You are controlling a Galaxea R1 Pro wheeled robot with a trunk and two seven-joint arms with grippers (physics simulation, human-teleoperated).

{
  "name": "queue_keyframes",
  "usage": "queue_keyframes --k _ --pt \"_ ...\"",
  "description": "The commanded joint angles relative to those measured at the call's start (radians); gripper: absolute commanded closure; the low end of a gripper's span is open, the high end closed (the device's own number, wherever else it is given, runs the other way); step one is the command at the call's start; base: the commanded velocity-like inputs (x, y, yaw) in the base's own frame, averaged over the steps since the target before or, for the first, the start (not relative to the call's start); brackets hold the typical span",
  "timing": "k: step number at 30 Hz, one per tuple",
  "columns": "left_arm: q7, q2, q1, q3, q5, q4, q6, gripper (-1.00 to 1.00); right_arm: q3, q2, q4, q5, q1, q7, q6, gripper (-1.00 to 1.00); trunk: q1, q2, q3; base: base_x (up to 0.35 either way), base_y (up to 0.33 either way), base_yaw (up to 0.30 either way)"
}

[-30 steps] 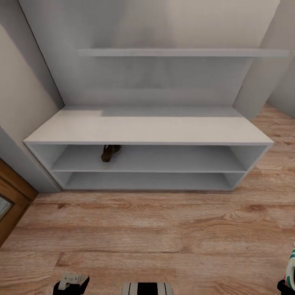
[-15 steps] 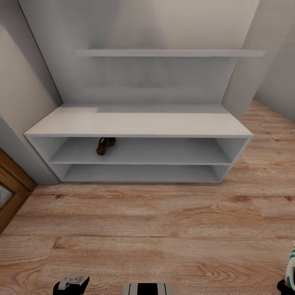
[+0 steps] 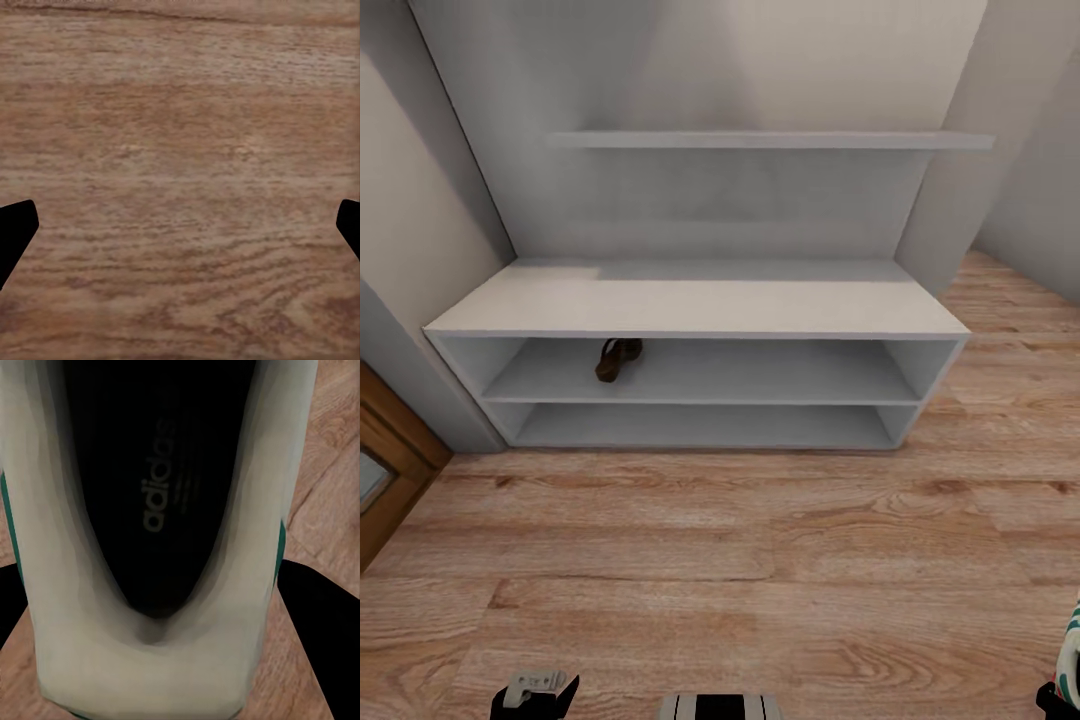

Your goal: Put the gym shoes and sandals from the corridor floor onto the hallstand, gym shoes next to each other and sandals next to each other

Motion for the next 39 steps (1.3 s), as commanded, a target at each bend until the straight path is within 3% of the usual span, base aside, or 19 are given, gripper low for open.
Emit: queue_keyframes --k 1,15,18,22,26,28,30,31,34,35,39 --pt "-0.003 0.0 -0.001 -0.007 0.01 0.001 -0.003 -1.0 0.008 0.0 0.0 -0.01 0.0 -0.002 -0.004 1.0 0.0 0.0 -0.001 0.0 0.0 0.0" --pt "-0.003 0.001 -0.001 0.005 0.022 -0.006 -0.004 -1.0 0.009 0.002 0.001 -0.006 0.0 0.0 -0.003 1.0 0.0 0.0 0.0 -0.029 -0.015 0.0" --pt "-0.004 0.0 -0.002 0.014 0.028 -0.015 -0.005 -1.0 0.013 0.014 0.001 0.001 -0.001 0.002 -0.003 1.0 0.0 0.0 0.0 -0.023 -0.014 0.0" --pt "-0.007 -0.002 -0.008 0.018 0.03 -0.047 -0.004 -1.0 0.036 0.055 -0.003 0.038 -0.001 0.003 -0.002 1.0 0.0 0.0 0.0 -0.009 -0.005 0.0" --pt "-0.021 0.001 -0.014 0.015 0.025 -0.099 0.004 -1.0 0.083 0.112 -0.013 0.107 -0.001 0.003 0.0 1.0 0.0 0.0 0.0 -0.003 -0.002 0.0" --pt "-0.061 0.003 -0.017 0.014 0.023 -0.12 0.01 -1.0 0.109 0.156 -0.034 0.157 -0.002 0.002 0.007 1.0 0.0 0.0 0.0 -0.001 -0.001 0.0" --pt "-0.107 0.005 -0.018 0.015 0.023 -0.129 0.013 -1.0 0.122 0.189 -0.057 0.189 -0.002 0.002 0.018 1.0 0.0 0.0 0.0 0.0 0.0 0.0" --pt "-0.166 0.008 -0.018 0.015 0.024 -0.134 0.016 -1.0 0.132 0.221 -0.086 0.221 -0.002 0.002 0.037 1.0 0.0 0.0 0.0 0.0 0.0 0.0" --pt "-0.269 0.015 -0.018 0.017 0.024 -0.131 0.018 -1.0 0.141 0.267 -0.137 0.264 -0.002 0.001 0.092 1.0 0.0 0.0 0.0 0.0 0.0 0.0" --pt "-0.335 0.021 -0.013 0.017 0.023 -0.128 0.018 -1.0 0.145 0.295 -0.176 0.288 -0.002 0.001 0.147 1.0 0.0 0.0 0.0 0.0 0.0 0.0" --pt "-0.438 0.027 -0.007 0.018 0.019 -0.122 0.014 -1.0 0.149 0.346 -0.257 0.318 -0.002 0.003 0.281 1.0 0.0 0.0 0.0 0.0 0.0 0.0"
